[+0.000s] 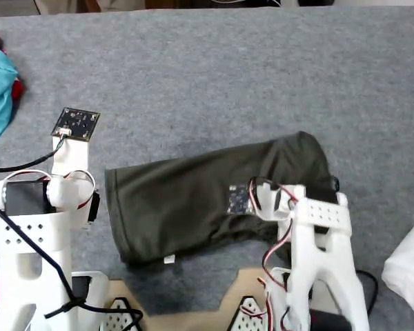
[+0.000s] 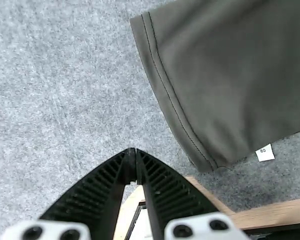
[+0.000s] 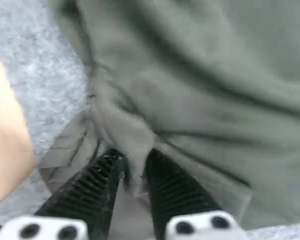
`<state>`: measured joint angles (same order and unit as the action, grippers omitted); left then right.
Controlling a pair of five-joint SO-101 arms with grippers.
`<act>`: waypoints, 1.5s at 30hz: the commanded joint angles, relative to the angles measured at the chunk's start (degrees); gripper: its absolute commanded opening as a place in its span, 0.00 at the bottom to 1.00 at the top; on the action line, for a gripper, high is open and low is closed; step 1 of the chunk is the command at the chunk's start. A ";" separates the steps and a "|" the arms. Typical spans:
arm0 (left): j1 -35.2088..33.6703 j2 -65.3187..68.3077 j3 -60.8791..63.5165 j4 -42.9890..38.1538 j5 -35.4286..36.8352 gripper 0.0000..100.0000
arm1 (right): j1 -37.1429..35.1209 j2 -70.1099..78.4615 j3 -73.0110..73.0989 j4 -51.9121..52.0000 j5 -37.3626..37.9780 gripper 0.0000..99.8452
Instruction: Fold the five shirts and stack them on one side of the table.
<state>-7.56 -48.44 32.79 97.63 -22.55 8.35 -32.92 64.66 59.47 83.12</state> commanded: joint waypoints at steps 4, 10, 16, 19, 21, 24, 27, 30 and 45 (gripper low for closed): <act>-0.53 -1.01 0.00 0.26 -0.18 0.02 | 2.42 2.95 -12.88 6.07 -1.14 0.02; -0.53 -1.01 0.00 0.26 -0.26 0.02 | 2.15 2.95 -19.21 6.33 -1.14 0.02; -0.53 -1.01 -0.26 0.26 -0.26 0.02 | 0.22 4.35 -21.32 6.42 -1.14 0.04; -0.53 -1.01 -0.35 0.26 -0.26 0.02 | -0.84 7.16 -21.76 6.51 -1.32 0.14; -0.53 -1.01 -0.44 0.26 -0.26 0.02 | -0.75 8.66 -23.78 7.65 -1.32 0.23; -0.53 -1.01 -0.35 0.26 -0.26 0.02 | -0.57 10.51 -28.88 11.78 -1.32 0.32; -0.44 -0.84 -0.26 0.26 -0.26 0.02 | -0.57 12.09 -33.54 13.63 -1.32 0.34; -0.44 -0.84 0.00 0.26 -0.26 0.02 | -0.75 14.11 -36.44 13.71 -1.32 0.34; 1.76 -0.57 1.05 0.26 0.00 0.02 | 10.33 20.70 -37.76 19.78 1.14 0.15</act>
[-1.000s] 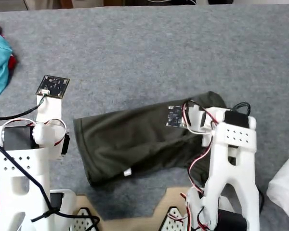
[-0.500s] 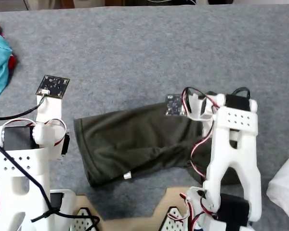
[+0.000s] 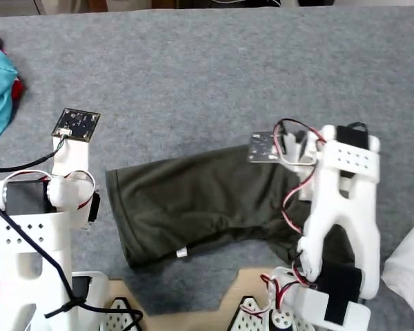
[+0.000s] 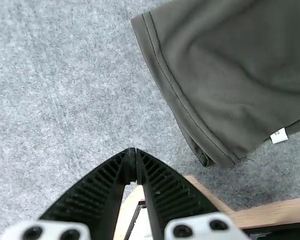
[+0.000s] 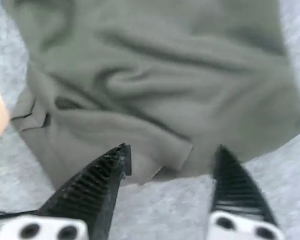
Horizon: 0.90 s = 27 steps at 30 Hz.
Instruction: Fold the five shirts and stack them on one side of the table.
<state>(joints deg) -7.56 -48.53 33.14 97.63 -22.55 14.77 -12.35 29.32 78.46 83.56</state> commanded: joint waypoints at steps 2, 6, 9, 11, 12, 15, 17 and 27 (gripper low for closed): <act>3.60 -0.48 2.73 -0.09 0.18 0.02 | 6.29 0.13 -1.98 0.53 0.62 0.11; 8.00 -0.31 6.24 -5.01 4.75 0.02 | 9.27 0.40 -2.07 -0.62 -4.31 0.07; 8.62 1.10 6.77 -11.34 9.76 0.02 | 9.27 0.13 -3.65 -1.49 -11.60 0.09; 8.53 4.88 5.63 -13.89 12.22 0.02 | 8.75 0.13 -6.29 0.09 -17.14 0.11; 8.53 7.60 4.31 -14.33 12.92 0.02 | 8.04 0.13 -8.22 1.49 -20.04 0.13; 8.53 17.89 -3.34 -13.98 15.47 0.02 | 5.32 0.66 -14.99 7.12 -27.69 0.19; 8.53 25.36 -9.58 -13.19 17.85 0.05 | 2.77 1.10 -19.38 10.11 -32.62 0.22; 3.16 52.35 -29.54 -6.59 23.65 0.19 | -6.11 16.75 -42.51 21.80 -48.97 0.25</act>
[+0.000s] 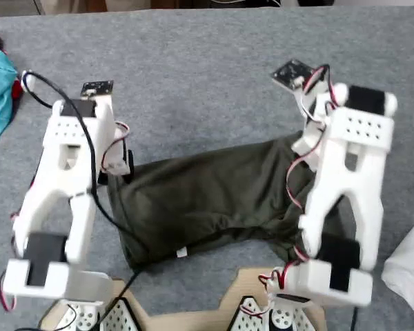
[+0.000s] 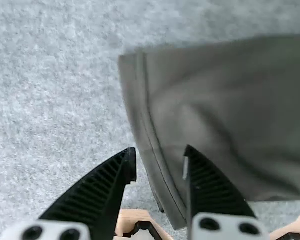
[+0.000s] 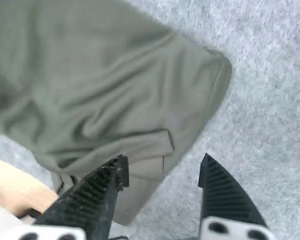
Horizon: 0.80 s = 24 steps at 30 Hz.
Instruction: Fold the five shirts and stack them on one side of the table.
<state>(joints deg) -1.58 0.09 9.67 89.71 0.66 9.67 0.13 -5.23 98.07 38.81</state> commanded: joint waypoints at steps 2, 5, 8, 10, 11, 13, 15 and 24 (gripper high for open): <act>-4.92 7.08 -8.00 2.64 0.26 0.19 | -0.84 8.66 -12.62 2.37 -6.42 0.25; -6.51 11.47 -10.11 4.57 0.18 0.19 | -0.92 14.81 -19.12 2.37 -10.20 0.25; -6.15 15.25 -11.16 4.84 0.18 0.19 | -1.01 20.09 -24.31 2.46 -14.59 0.25; -4.92 17.27 -11.25 4.75 0.18 0.19 | -1.01 22.99 -26.24 2.46 -15.74 0.25; -4.31 18.07 -11.08 4.66 0.18 0.19 | -1.01 24.40 -26.77 2.46 -15.56 0.25; -3.08 19.74 -10.81 4.57 0.18 0.19 | -1.10 26.95 -27.30 2.11 -15.47 0.25; -2.55 21.32 -11.08 4.48 0.53 0.19 | -1.19 29.58 -28.00 1.67 -15.47 0.25; -2.64 27.74 -11.43 3.16 0.62 0.19 | -0.57 43.38 -29.32 -6.15 -14.33 0.25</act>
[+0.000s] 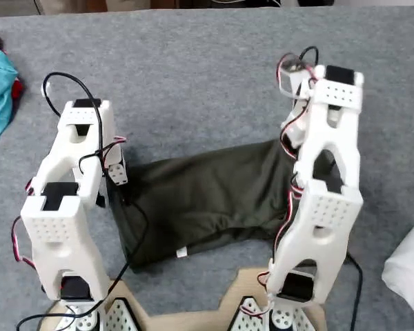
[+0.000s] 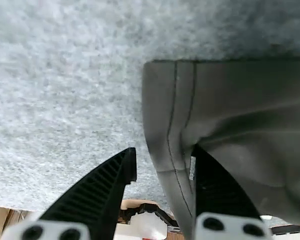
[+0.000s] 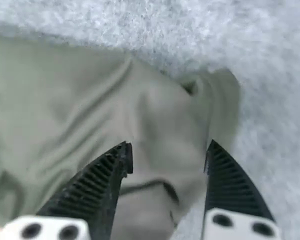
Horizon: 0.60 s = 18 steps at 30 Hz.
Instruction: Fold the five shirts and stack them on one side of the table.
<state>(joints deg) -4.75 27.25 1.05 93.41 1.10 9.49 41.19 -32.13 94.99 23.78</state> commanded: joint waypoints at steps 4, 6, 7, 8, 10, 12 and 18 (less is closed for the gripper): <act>0.53 3.12 -2.73 -2.37 0.88 0.19 | -0.40 6.81 -2.42 -4.31 0.79 0.25; 0.62 4.26 -2.90 -2.64 1.32 0.19 | 0.22 8.04 -2.42 -4.57 0.79 0.25; 0.62 4.88 -2.90 -3.08 1.32 0.19 | 0.57 8.40 -2.42 -4.40 0.35 0.25; 0.62 5.32 -2.90 -3.08 1.32 0.18 | 0.92 8.66 -2.68 -4.22 0.26 0.25; 0.53 6.11 -2.81 -3.34 1.32 0.18 | 1.45 8.92 -3.30 -3.69 0.26 0.25; 0.44 7.34 -2.73 -4.22 1.41 0.17 | 1.54 9.01 -3.21 -3.52 0.26 0.24; 0.62 11.30 -2.99 -6.59 1.41 0.01 | 4.44 9.01 -3.30 -3.52 0.44 0.10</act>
<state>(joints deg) -4.13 35.43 -1.32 89.98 1.71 12.13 49.54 -35.47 91.21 23.78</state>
